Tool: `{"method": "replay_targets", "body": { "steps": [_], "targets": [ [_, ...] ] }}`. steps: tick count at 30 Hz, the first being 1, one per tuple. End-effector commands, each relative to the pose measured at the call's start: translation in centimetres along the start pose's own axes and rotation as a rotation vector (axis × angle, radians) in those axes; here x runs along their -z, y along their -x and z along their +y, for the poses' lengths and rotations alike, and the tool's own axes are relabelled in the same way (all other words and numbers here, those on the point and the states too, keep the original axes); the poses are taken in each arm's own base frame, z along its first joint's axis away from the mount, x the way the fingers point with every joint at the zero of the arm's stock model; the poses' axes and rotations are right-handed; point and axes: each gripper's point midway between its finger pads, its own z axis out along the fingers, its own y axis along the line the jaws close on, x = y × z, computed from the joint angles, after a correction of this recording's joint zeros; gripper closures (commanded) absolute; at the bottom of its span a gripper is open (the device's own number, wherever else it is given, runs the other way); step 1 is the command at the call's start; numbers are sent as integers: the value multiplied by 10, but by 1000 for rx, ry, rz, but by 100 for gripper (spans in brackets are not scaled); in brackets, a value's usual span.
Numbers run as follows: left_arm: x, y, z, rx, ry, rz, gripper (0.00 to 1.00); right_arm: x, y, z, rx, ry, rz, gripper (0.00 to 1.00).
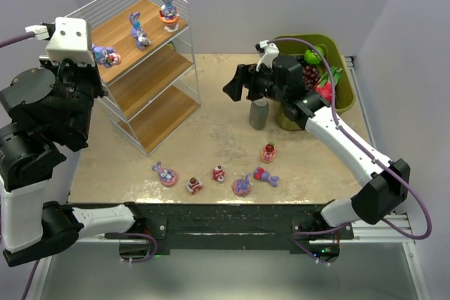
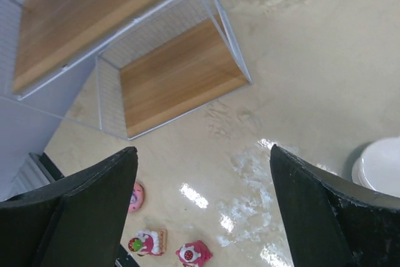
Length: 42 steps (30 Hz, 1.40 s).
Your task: Place and organize the plastic toys onto the shelf
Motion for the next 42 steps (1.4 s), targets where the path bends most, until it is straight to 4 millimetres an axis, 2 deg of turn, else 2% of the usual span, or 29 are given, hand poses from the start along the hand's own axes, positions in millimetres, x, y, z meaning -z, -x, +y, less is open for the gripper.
{"method": "replay_targets", "body": {
  "steps": [1, 5, 7, 8, 10, 11, 12, 18, 23, 25, 30, 31, 33, 34, 36, 37, 39, 40, 42],
  "targets": [
    [-11, 13, -2, -75, 50, -16, 100, -1, 25, 24, 47, 113, -63, 11],
    [-31, 21, -24, -147, 50, -20, 100, -3, 21, 20, 45, 101, -60, 11],
    [-41, 31, -16, -164, 84, -36, 100, -4, 19, 19, 48, 101, -55, 11],
    [-53, 34, -26, -174, 52, -49, 100, -4, 18, 18, 49, 99, -55, 11],
    [-63, 38, -16, -170, 91, -56, 100, -4, 19, 19, 53, 101, -56, 11],
    [-70, 35, -23, -187, 84, -41, 100, -4, 19, 19, 55, 99, -55, 11],
    [-66, 43, -17, -165, 87, -59, 100, -4, 22, 19, 64, 100, -58, 11],
    [-51, 61, -4, -146, 65, -128, 100, -5, 26, 19, 90, 88, -43, 11],
    [-37, 67, 6, -128, 48, -152, 100, -8, 21, 19, 74, 90, -14, 11],
    [-38, 61, 2, -141, 22, -134, 100, -8, 19, 18, 75, 88, -4, 11],
    [-57, 33, -29, -223, -55, -36, 100, -9, 19, 17, 81, 83, -3, 11],
    [-62, 27, -26, -228, -44, -15, 100, -9, 20, 17, 82, 85, -4, 11],
    [-71, 16, -33, -216, -76, 12, 100, -8, 20, 18, 83, 84, -7, 11],
    [-79, 8, -23, -212, -51, 34, 100, -7, 20, 18, 83, 84, -12, 11],
    [-92, -7, -28, -188, -91, 69, 100, -6, 18, 17, 84, 82, -11, 11],
    [-99, -15, -12, -176, -52, 93, 100, -5, 19, 17, 85, 83, -16, 11],
    [-106, -19, -14, -139, -98, 94, 100, -4, 18, 17, 84, 82, -15, 11],
    [-109, -21, -4, -130, -82, 100, 100, -3, 19, 17, 83, 82, -16, 11],
    [-111, -21, -8, -119, -131, 90, 100, -3, 19, 16, 86, 78, -16, 11]
  ]
}}
